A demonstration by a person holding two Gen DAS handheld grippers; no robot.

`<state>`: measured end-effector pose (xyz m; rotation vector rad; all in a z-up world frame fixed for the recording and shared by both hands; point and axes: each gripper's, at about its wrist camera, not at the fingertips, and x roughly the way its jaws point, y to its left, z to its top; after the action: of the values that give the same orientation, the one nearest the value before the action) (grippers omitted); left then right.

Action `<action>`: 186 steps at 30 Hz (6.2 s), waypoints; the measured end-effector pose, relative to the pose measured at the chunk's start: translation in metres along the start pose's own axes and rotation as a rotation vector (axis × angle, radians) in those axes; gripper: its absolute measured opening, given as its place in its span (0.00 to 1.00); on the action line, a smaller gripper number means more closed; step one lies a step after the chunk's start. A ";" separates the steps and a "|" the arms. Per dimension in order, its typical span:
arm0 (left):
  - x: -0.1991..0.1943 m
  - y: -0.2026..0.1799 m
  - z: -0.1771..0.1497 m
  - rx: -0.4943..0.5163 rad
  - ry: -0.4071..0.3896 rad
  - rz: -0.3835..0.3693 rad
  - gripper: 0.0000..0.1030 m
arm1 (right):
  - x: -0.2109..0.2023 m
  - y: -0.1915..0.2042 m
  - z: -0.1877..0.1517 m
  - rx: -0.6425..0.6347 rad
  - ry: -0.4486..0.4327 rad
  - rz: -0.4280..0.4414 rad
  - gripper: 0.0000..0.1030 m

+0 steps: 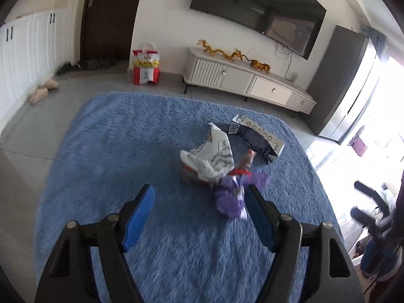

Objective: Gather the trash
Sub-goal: 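Move both tools back over the table toward the purple wrapper pile, then grasp the white wrapper with the left tool while the right tool grasps the purple wrapper, then carry both wrappers to the white bin and open both tools to drop them, then move both tools back over the table toward the remaining items, then grasp the red-clear plastic wrapper with the left tool while the right tool grasps the milk carton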

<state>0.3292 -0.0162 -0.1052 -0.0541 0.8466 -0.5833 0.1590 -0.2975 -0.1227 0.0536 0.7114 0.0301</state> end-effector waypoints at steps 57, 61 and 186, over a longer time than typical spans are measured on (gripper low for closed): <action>-0.073 0.019 0.013 -0.288 -0.094 -0.177 0.03 | -0.045 -0.035 -0.027 0.165 -0.072 0.179 0.07; -0.083 -0.010 0.012 -0.244 -0.099 -0.198 0.03 | -0.080 -0.063 -0.043 0.213 -0.119 0.119 0.07; 0.062 -0.018 -0.021 0.418 0.062 0.042 0.58 | 0.093 -0.055 0.054 -0.068 0.030 0.024 0.87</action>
<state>0.3381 -0.0588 -0.1570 0.3624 0.7692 -0.7148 0.2649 -0.3503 -0.1456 -0.0037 0.7392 0.0779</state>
